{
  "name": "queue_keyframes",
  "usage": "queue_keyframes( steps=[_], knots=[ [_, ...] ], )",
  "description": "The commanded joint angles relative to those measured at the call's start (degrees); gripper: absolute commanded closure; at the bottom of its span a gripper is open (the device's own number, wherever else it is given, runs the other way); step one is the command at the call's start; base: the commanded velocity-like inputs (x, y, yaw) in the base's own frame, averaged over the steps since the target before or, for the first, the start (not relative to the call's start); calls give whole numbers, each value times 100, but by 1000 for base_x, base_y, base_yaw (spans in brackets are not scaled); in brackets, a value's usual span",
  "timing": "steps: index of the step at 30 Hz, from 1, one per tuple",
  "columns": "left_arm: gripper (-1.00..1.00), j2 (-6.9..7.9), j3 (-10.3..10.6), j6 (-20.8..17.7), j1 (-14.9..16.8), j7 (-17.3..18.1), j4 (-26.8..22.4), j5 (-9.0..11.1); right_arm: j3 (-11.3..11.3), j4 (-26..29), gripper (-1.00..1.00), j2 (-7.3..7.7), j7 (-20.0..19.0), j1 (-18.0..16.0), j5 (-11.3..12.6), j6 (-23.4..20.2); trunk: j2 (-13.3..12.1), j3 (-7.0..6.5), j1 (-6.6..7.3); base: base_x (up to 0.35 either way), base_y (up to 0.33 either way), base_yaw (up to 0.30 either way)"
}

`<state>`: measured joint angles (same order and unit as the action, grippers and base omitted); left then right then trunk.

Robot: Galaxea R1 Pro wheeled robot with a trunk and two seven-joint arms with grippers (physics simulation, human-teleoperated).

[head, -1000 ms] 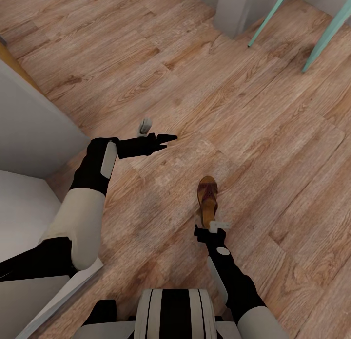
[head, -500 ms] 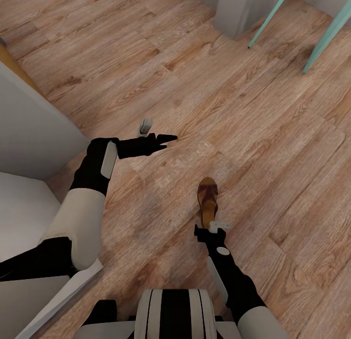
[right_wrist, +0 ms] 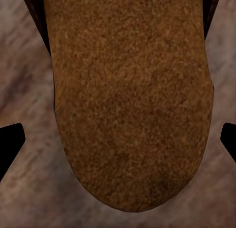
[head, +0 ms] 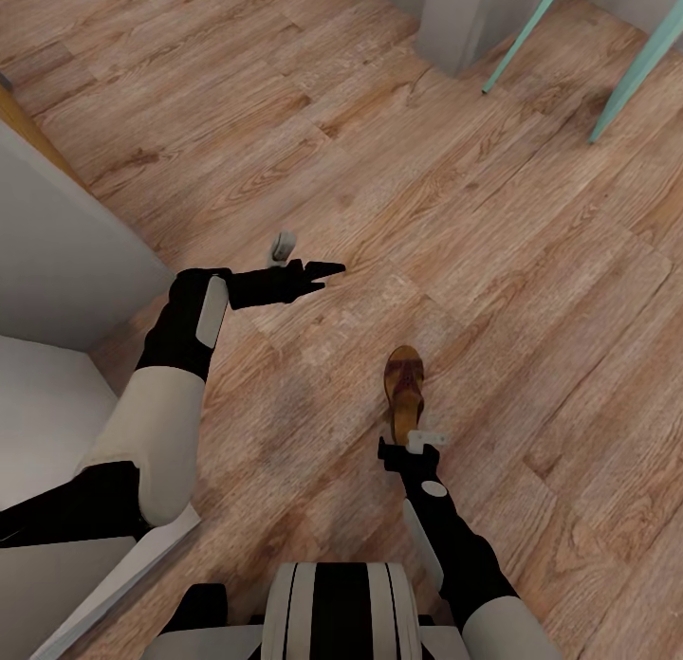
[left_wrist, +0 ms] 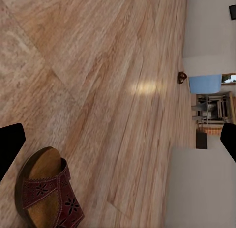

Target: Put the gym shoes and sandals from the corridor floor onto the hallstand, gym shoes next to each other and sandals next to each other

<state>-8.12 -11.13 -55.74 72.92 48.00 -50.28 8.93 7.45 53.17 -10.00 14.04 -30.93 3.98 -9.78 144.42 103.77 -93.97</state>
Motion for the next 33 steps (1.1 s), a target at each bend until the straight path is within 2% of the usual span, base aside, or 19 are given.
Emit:
queue_keyframes(
  steps=[1,15,16,33],
  knots=[
    [-100,-6,-21,-25,3,25,1,-16,11,9,-100,0,38,-1,41,-24,1,3,1,5,0,0],
    [-100,-6,-21,-25,3,25,1,-14,11,9,-100,0,38,-1,41,-24,1,3,1,41,0,0],
    [-100,-6,-21,-25,3,25,1,-14,11,9,100,0,38,-1,41,-24,1,3,1,2,0,0],
    [-100,-6,-21,-25,3,25,-7,-21,12,9,100,0,38,-1,41,-24,1,3,1,0,0,0]
  ],
)
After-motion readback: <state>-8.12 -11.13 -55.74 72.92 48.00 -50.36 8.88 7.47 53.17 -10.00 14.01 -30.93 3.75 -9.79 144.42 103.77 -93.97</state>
